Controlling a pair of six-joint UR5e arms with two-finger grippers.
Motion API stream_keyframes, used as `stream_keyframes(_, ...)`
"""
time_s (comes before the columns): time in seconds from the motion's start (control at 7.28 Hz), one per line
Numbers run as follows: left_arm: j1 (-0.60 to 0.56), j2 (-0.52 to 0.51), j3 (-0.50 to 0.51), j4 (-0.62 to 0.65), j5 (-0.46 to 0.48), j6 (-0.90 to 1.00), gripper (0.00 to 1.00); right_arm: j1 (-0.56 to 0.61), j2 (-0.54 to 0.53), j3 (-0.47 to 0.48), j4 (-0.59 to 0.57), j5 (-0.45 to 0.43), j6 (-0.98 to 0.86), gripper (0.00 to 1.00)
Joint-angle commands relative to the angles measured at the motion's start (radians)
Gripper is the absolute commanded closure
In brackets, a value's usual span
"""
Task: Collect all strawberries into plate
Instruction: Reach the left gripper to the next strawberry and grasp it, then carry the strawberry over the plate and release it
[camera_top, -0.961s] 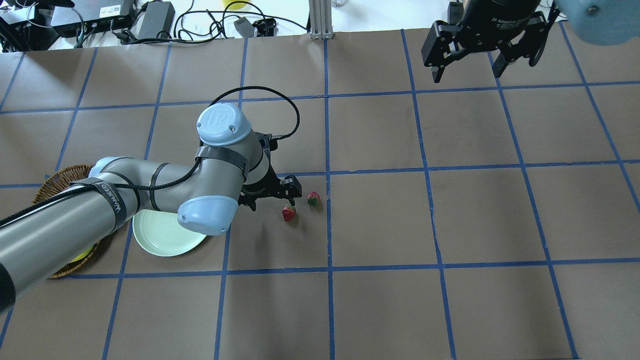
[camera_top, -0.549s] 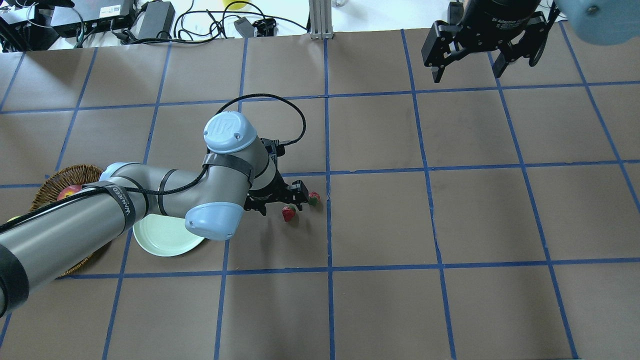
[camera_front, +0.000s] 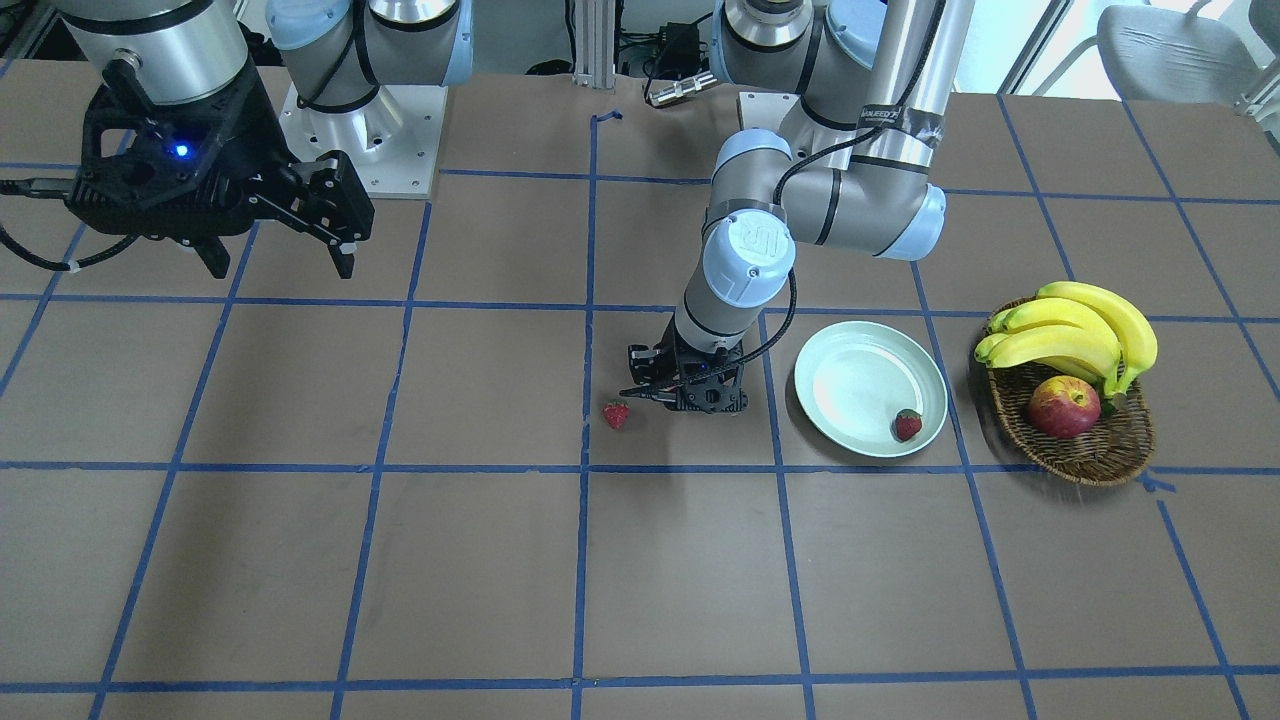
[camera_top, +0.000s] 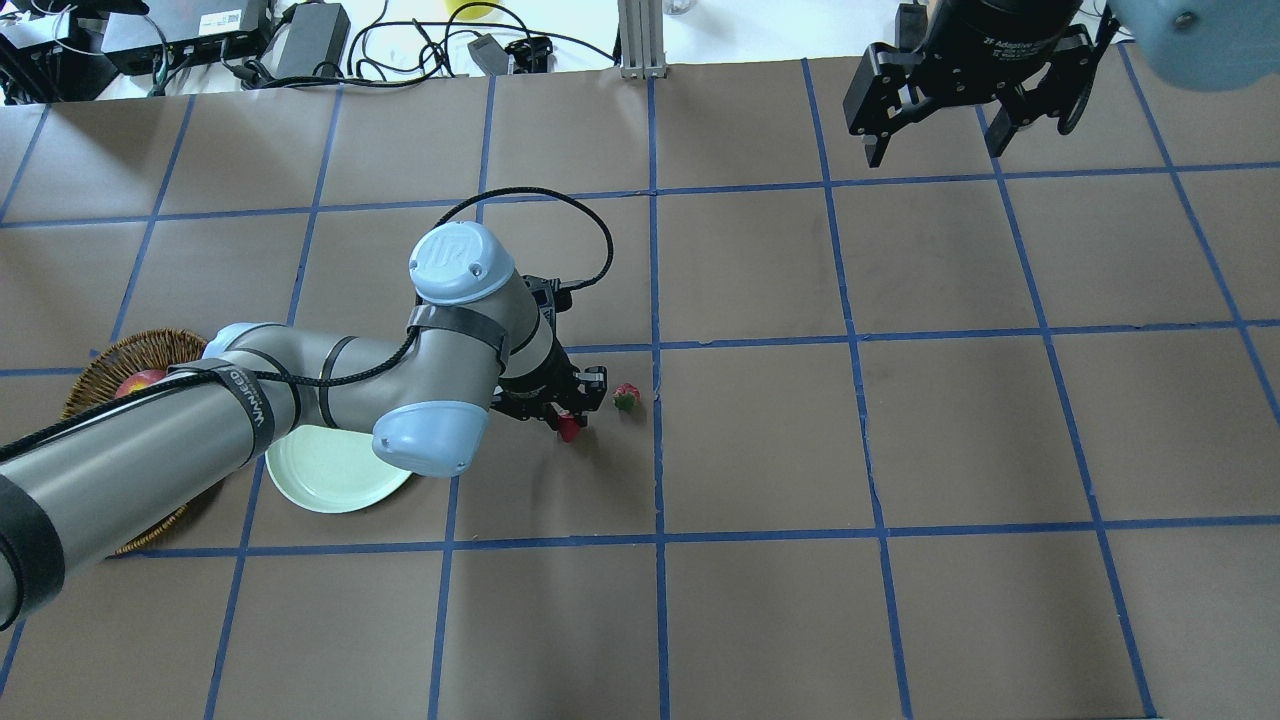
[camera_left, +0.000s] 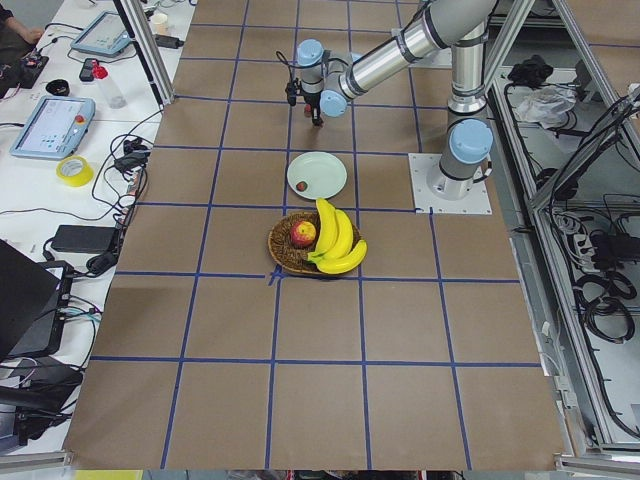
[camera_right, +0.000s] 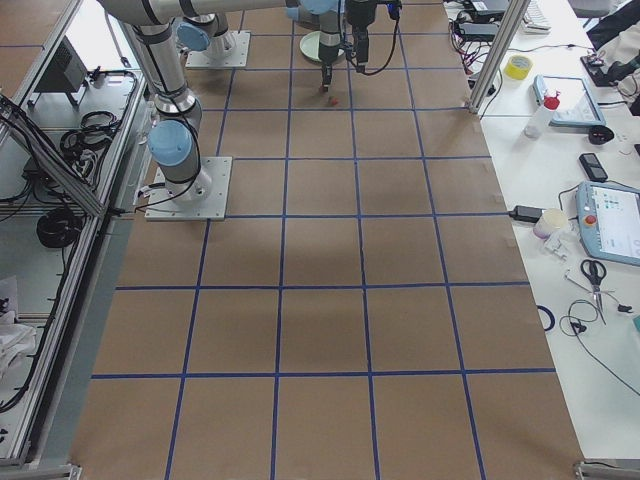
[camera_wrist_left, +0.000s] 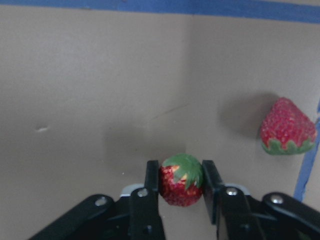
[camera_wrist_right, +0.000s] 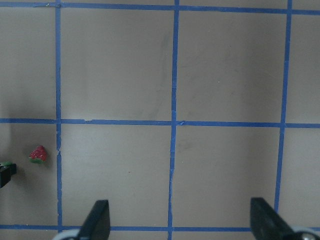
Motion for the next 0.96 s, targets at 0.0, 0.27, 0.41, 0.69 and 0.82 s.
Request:
stream_keyframes(0.0, 0.07, 0.027, 0.11, -0.103, 0.028, 0.018, 1.0, 0.0, 0.0, 0.001, 0.001, 0.0, 0.0, 0.0)
stream_keyframes(0.27, 0.179, 0.054, 0.246, -0.363, 0.088, 0.21, 1.0, 0.0, -0.002, 0.001, 0.0, 0.001, 0.0, 0.0)
stream_keyframes(0.41, 0.213, 0.067, 0.234, -0.4, 0.199, 0.27, 1.0, 0.0, 0.0, 0.001, -0.002, 0.001, 0.0, 0.0)
stream_keyframes(0.69, 0.288, 0.068, 0.185, -0.403, 0.24, 0.358, 1.0, 0.0, 0.0, 0.001, -0.002, 0.001, 0.0, 0.0)
stream_keyframes(0.82, 0.346, 0.067, 0.168, -0.406, 0.243, 0.445, 1.0, 0.0, 0.0, 0.001, 0.0, 0.001, 0.0, 0.0)
